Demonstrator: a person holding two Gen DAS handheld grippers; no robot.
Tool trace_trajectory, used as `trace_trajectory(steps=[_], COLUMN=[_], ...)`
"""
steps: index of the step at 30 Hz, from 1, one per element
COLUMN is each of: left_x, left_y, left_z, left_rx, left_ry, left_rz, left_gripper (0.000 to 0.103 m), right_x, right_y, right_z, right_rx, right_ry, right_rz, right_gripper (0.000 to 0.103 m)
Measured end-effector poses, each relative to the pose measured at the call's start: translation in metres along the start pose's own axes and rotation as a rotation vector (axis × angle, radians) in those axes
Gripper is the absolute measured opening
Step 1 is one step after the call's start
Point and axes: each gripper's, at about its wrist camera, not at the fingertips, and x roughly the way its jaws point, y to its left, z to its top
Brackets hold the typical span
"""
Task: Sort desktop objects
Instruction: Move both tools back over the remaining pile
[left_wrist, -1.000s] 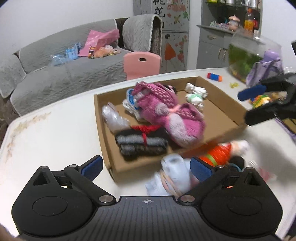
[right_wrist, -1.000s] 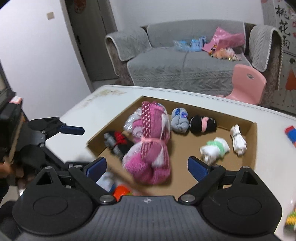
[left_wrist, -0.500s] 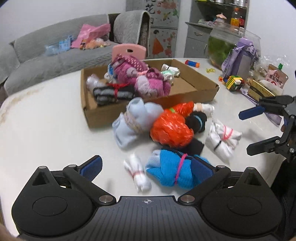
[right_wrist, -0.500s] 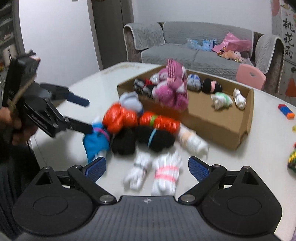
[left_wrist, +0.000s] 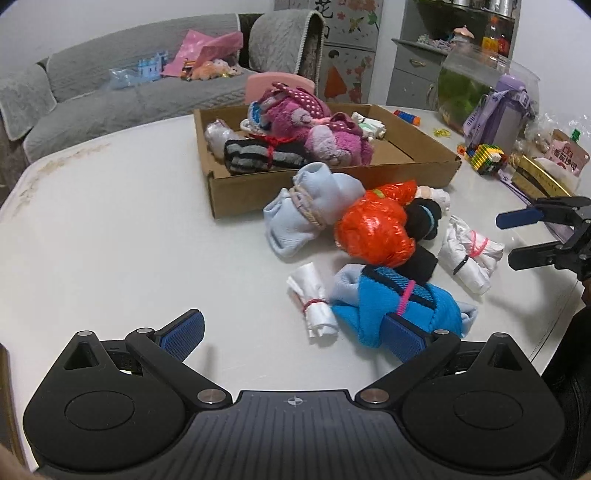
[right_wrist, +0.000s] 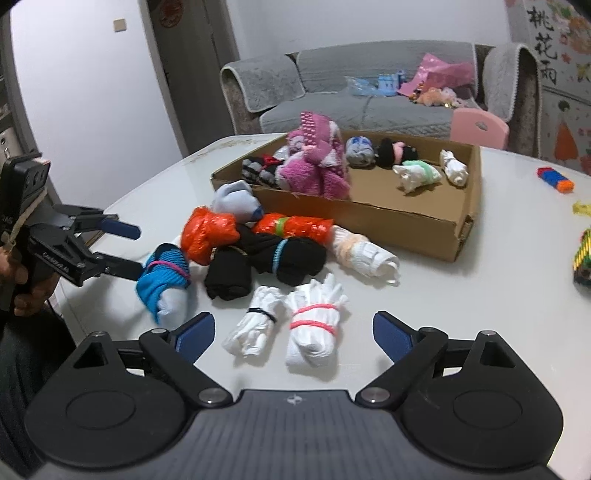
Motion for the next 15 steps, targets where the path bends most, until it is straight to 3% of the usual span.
trace_trajectory(steps=[4,9,12,15], left_x=[0.008,0.018,0.026,0.031], left_y=[0.002,0.0,-0.003,-0.005], left_z=[0.001,0.0,0.001,0.004], left_rx=[0.001,0.035,0.042,0.045], left_ry=[0.012,0.028,0.041,0.044], left_rz=[0.004,0.013,0.009,0.0], left_gripper=[0.102,0.102,0.101,0.101], right_x=[0.008,0.015,0.019,0.021], right_y=[0.001,0.004,0.005,0.004], right_z=[-0.002,-0.007,-0.008,-0.008], right_rx=[-0.035,-0.054,-0.056,-0.051], right_ry=[0.025,0.046,0.054,0.051], right_rz=[-0.033,-0.042,-0.044,-0.05], right_gripper=[0.08,0.079,0.068,0.068])
